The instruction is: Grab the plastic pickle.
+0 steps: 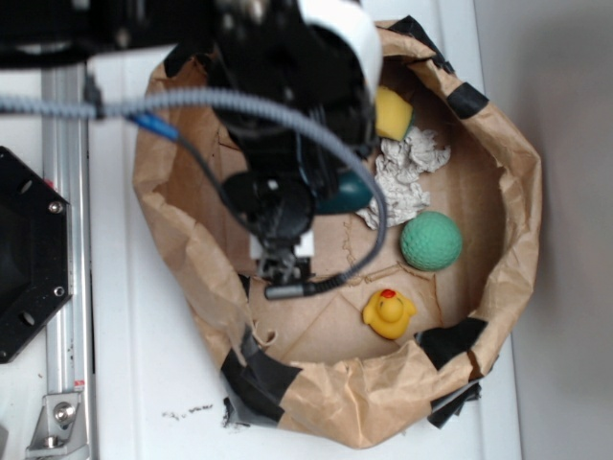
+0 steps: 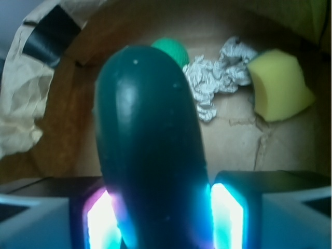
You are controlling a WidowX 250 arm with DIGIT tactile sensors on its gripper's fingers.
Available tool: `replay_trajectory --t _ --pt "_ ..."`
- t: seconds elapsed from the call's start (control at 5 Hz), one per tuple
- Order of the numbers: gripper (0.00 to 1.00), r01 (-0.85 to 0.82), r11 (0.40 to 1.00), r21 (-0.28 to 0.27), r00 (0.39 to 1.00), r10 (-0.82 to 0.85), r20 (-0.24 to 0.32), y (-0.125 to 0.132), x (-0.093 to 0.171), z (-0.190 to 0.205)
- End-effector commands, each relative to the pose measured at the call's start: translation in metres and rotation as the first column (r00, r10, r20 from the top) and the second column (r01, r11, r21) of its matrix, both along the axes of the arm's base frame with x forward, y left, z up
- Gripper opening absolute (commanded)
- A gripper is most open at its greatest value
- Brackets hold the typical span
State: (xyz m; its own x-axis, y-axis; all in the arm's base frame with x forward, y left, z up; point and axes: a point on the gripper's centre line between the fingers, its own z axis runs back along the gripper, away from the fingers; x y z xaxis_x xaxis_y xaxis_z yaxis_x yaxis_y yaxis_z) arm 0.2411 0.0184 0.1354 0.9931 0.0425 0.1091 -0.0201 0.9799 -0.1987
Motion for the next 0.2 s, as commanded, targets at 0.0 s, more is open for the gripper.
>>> replay_trajectory --t 0.0 --pt "0.00 -0.084 0.994 0.076 0.993 0.078 0.087 0.0178 0.0111 0.0047"
